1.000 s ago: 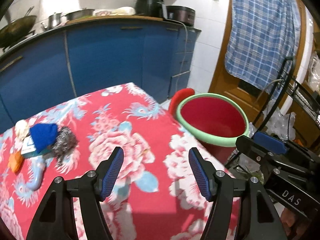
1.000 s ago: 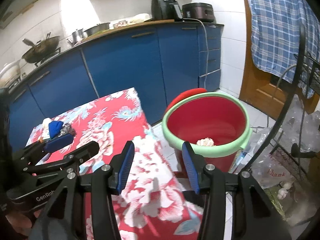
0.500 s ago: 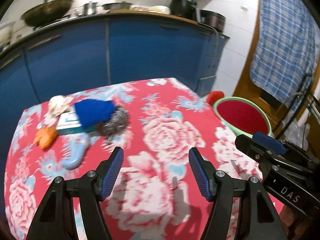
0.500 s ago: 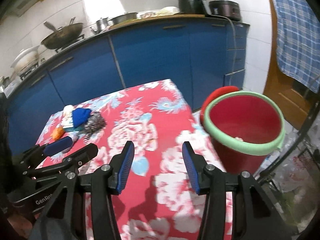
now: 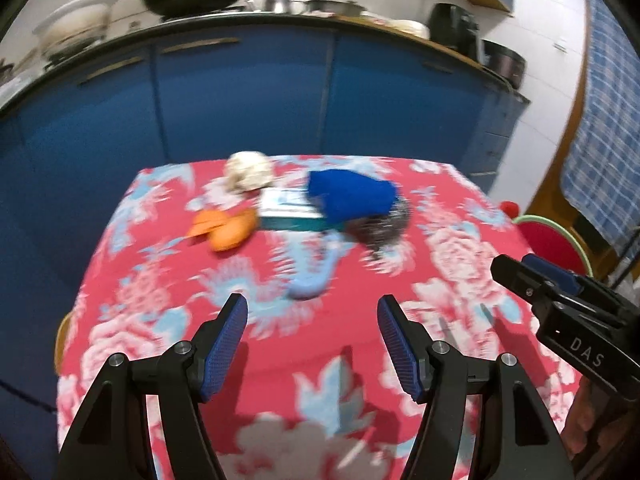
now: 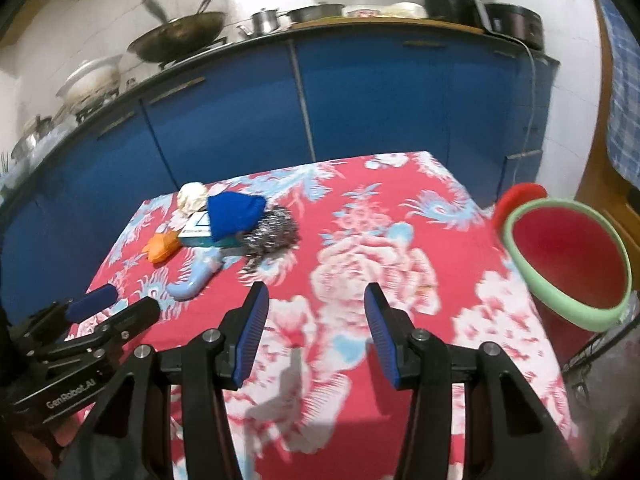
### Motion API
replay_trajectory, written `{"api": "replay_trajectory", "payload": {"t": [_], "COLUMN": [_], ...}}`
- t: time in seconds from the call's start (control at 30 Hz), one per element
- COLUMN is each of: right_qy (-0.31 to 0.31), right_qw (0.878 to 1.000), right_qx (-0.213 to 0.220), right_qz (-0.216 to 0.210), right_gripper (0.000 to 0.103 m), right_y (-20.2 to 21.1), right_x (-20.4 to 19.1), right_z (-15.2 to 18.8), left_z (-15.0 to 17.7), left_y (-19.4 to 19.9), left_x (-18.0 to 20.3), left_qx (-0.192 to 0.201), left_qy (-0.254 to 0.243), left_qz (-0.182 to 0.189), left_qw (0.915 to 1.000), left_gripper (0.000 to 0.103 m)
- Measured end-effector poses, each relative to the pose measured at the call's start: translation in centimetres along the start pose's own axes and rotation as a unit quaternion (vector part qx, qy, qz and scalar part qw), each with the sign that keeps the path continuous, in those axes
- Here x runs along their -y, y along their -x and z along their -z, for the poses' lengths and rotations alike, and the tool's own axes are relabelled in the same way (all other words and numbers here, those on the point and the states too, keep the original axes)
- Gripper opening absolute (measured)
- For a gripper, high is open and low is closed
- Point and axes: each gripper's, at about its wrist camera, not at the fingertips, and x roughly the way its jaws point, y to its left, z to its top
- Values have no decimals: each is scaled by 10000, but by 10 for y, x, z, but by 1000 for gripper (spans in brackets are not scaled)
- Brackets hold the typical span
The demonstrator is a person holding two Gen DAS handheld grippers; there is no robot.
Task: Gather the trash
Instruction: 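Grasp the steel wool scrubber with the right tool while the left tool grasps the light blue plastic piece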
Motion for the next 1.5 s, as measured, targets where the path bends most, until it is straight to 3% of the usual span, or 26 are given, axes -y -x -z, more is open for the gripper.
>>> {"api": "replay_trajectory", "payload": {"t": [0.17,0.33,0.47,0.57,0.73,0.83,0.93,1.13,1.2,1.23,1.3,1.37,1.5], "right_qy": [148,151,189,197,197,173,133,254,291,319,397,502,537], "right_qw": [9996,9995,9993,9989,9979,9971,9966,9957,9955,9949,9943,9942,9945], "right_qx": [-106,-175,-281,-403,-619,-732,-794,-858,-876,-922,-952,-933,-861], "right_qz": [-229,-196,-133,-111,-65,-89,-147,-232,-219,-254,-258,-206,-263], "right_gripper": [51,53,54,66,69,72,82,83,72,56,41,10,9], "right_y": [-15,-30,-46,-60,-88,-104,-116,-135,-139,-141,-143,-142,-134], "right_x": [-24,-30,-31,-30,-24,-22,-21,-26,-26,-27,-28,-30,-32], "right_z": [-3,-11,-17,-22,-35,-40,-46,-51,-51,-49,-47,-45,-43], "left_z": [2,-2,-7,-12,-20,-25,-27,-32,-33,-33,-35,-37,-43], "left_y": [0,-13,-29,-43,-66,-80,-94,-99,-99,-99,-99,-98,-94], "left_x": [-22,-26,-25,-24,-18,-13,-6,2,1,-1,-4,-7,-7], "left_qx": [-30,-119,-264,-366,-589,-732,-851,-746,-655,-644,-621,-603,-530], "left_qy": [163,173,178,175,125,-2,-162,-369,-308,-264,-151,-143,-126], "left_qz": [-116,-77,90,221,577,753,690,612,441,430,435,419,441], "left_qw": [9998,9997,9995,9989,9965,9945,9939,9946,9964,9967,9970,9972,9975], "left_gripper": [69,69,69,69,68,53,38,33,31,29,27,25,23]}}
